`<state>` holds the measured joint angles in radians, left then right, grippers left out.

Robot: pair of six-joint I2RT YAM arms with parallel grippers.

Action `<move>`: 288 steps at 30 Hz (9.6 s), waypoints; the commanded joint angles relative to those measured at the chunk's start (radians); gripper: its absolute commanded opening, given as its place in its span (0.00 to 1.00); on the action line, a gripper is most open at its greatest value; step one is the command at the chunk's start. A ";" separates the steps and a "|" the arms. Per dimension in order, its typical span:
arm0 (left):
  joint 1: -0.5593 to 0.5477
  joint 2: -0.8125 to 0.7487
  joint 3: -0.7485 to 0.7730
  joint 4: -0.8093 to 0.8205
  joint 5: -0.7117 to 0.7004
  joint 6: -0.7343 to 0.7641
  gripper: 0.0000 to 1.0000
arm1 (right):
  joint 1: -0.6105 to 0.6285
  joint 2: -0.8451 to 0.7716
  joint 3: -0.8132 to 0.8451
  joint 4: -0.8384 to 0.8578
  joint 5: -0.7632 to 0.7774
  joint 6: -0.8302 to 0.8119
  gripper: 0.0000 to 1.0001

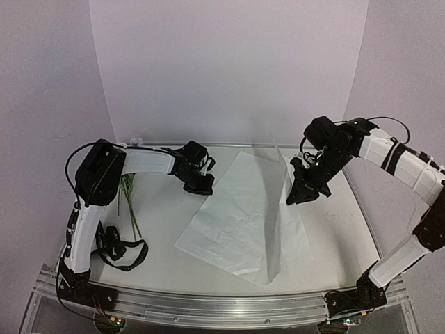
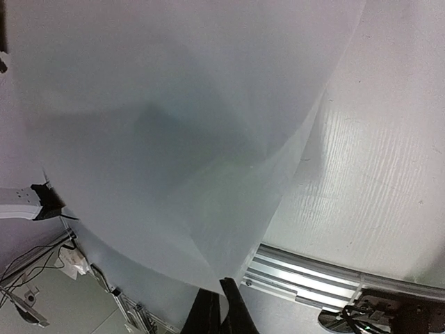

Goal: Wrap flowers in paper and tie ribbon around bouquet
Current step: Unfold the folded wrapping paper at the center of the board, then pick up the fake flower from the corner of the board, then place the fake flower on the flattened wrapping paper.

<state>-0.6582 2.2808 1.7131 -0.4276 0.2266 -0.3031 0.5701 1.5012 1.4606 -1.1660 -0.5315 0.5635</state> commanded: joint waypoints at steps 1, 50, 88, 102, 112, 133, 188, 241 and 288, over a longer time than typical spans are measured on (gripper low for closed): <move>0.006 -0.078 -0.029 -0.026 -0.093 -0.003 0.00 | 0.002 -0.096 -0.075 -0.044 0.126 -0.027 0.00; 0.229 0.115 0.383 -0.194 -0.137 0.254 0.00 | 0.427 0.165 -0.509 0.644 0.598 0.739 0.25; 0.260 -0.360 -0.045 -0.132 -0.492 -0.037 0.87 | 0.356 -0.037 -0.471 0.419 0.260 0.273 0.75; 0.438 -0.642 -0.509 -0.182 -0.543 -0.240 0.66 | 0.257 0.051 -0.460 0.455 0.171 0.216 0.74; 0.490 -0.558 -0.594 -0.001 -0.402 -0.212 0.48 | 0.233 0.088 -0.457 0.476 0.148 0.226 0.71; 0.507 -0.678 -0.603 0.182 -0.503 -0.073 0.00 | 0.216 0.096 -0.457 0.486 0.126 0.238 0.69; 0.392 -0.562 -0.720 0.074 -0.514 -0.318 0.53 | 0.214 0.106 -0.430 0.503 0.070 0.257 0.72; -0.143 -0.119 0.272 -0.145 -0.458 -0.411 0.00 | 0.066 -0.155 -0.533 0.283 0.163 0.189 0.74; -0.187 -0.393 -0.292 0.180 -0.428 -0.594 0.77 | 0.078 -0.178 -0.458 0.078 0.178 -0.061 0.86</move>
<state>-0.8497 2.1218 1.6304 -0.3294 -0.1389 -0.8187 0.6046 1.3258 0.9627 -1.0733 -0.3862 0.5972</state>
